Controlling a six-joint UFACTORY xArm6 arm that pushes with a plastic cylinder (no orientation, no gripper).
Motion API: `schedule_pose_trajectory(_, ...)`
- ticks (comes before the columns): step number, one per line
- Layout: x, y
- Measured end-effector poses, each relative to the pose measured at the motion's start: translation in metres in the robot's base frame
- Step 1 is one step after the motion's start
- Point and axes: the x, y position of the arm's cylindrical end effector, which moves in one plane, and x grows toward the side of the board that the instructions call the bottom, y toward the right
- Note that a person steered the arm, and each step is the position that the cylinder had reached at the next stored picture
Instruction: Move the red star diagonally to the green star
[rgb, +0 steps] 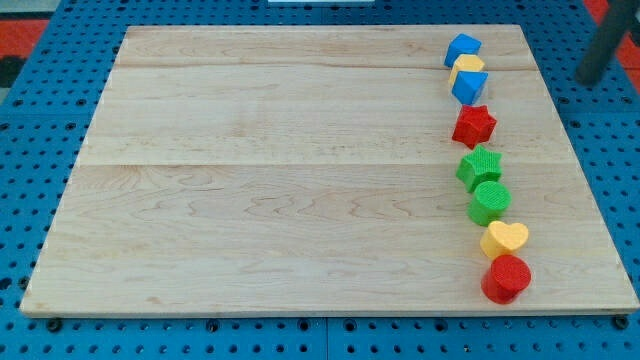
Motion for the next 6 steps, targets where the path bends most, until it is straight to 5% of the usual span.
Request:
schedule_pose_trajectory(1, 0.062, -0.039)
schedule_pose_trajectory(3, 0.038, -0.079)
schedule_pose_trajectory(5, 0.013, -0.251)
schedule_pose_trajectory(6, 0.027, -0.228)
